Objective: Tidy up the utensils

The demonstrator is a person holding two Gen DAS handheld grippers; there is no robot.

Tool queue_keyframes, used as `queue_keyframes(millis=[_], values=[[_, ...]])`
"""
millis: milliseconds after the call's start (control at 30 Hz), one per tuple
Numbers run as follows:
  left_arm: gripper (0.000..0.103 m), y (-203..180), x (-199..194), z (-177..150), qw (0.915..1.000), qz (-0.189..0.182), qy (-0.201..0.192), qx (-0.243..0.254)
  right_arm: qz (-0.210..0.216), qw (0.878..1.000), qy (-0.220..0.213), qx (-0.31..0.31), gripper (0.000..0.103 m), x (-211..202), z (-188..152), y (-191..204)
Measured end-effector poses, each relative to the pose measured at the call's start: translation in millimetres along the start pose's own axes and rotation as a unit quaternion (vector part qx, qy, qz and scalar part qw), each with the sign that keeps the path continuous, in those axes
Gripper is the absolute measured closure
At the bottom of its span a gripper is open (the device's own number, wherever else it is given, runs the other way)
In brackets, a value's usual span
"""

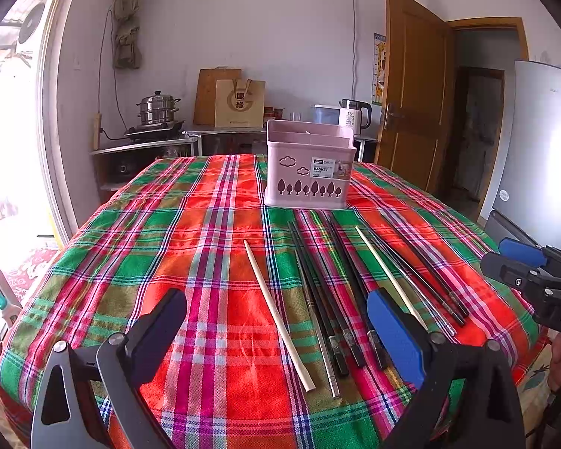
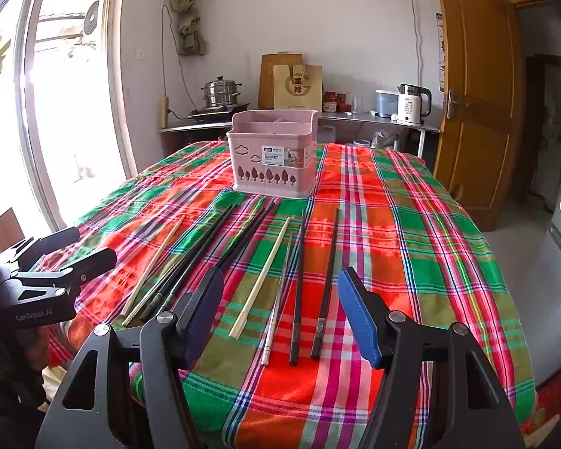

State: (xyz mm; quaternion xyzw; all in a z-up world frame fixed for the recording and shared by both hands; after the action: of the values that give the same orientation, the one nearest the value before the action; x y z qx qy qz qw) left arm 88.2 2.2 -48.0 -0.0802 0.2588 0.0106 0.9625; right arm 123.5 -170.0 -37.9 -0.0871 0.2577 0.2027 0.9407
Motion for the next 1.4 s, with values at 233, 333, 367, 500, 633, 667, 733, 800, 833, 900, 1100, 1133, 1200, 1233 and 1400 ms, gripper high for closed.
queue_keyframes(millis=[233, 333, 367, 500, 633, 667, 733, 800, 833, 900, 1100, 1133, 1200, 1233, 1400], values=[[0.005, -0.3, -0.4, 0.7, 1.0000, -0.001, 0.000, 0.001, 0.000, 1.000, 0.000, -0.001, 0.039, 0.4, 0.5, 0.0], [0.005, -0.1, -1.3, 1.2, 1.0000, -0.001, -0.001, 0.001, 0.000, 1.000, -0.001, -0.001, 0.039, 0.1, 0.9, -0.1], [0.005, -0.2, -1.8, 1.4, 1.0000, -0.001, -0.001, 0.001, 0.000, 1.000, -0.001, -0.002, 0.039, -0.1, 1.3, 0.1], [0.005, -0.3, -1.9, 1.3, 1.0000, -0.001, 0.000, 0.000, 0.000, 1.000, -0.001, -0.002, 0.039, -0.2, 1.3, 0.3], [0.005, -0.7, -3.0, 1.4, 1.0000, -0.002, 0.001, 0.000, 0.000, 1.000, -0.001, -0.002, 0.039, -0.1, 1.1, 0.3], [0.005, -0.8, -3.1, 1.4, 1.0000, -0.002, 0.002, 0.000, -0.001, 1.000, -0.001, -0.001, 0.039, -0.1, 1.3, -0.1], [0.005, -1.7, -2.9, 1.3, 1.0000, -0.002, 0.003, 0.001, -0.001, 1.000, 0.000, -0.001, 0.039, -0.2, 1.2, 0.2], [0.005, -2.2, -3.1, 1.7, 1.0000, -0.002, 0.002, 0.001, -0.001, 1.000, 0.000, -0.001, 0.039, 0.3, 1.4, 0.6], [0.005, -1.1, -3.1, 1.3, 1.0000, -0.001, 0.001, 0.001, -0.001, 1.000, 0.000, -0.001, 0.039, 0.4, 1.2, 0.8], [0.005, -1.1, -3.4, 2.1, 1.0000, 0.001, 0.000, 0.001, -0.001, 1.000, 0.001, 0.000, 0.039, 0.6, 1.0, 0.8], [0.005, 0.7, 1.0, 2.1, 1.0000, 0.001, 0.004, 0.001, 0.001, 1.000, 0.003, 0.001, 0.039, 3.1, 1.2, -0.4], [0.005, 0.8, 2.4, 2.2, 1.0000, 0.000, 0.005, 0.002, 0.001, 1.000, 0.004, 0.001, 0.039, 4.1, 1.4, -0.8], [0.007, 0.2, 6.5, 2.8, 0.9999, -0.004, 0.009, 0.004, 0.001, 1.000, 0.004, 0.001, 0.039, 7.2, 2.4, -1.9], [0.008, -0.5, 9.3, 3.5, 0.9999, -0.008, 0.012, 0.006, 0.001, 1.000, 0.004, 0.002, 0.039, 8.7, 2.8, -2.5], [0.008, 1.8, 31.5, 6.1, 0.9992, -0.011, 0.037, 0.008, -0.002, 1.000, 0.007, -0.002, 0.039, 19.1, 6.8, -5.9]])
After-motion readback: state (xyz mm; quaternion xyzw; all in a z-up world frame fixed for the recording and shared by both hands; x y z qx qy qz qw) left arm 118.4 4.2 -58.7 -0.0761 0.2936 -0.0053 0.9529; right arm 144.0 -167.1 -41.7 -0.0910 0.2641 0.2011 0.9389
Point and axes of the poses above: each gripper's, at about its wrist camera, not at the fingertips, and x roughly the way its jaws point, y to its left, z to its top, the point moved 10 cm from there along x, roughly the way its jaws point, and after that the axes turned 6 degrees about -x, right-handed, at the moved point
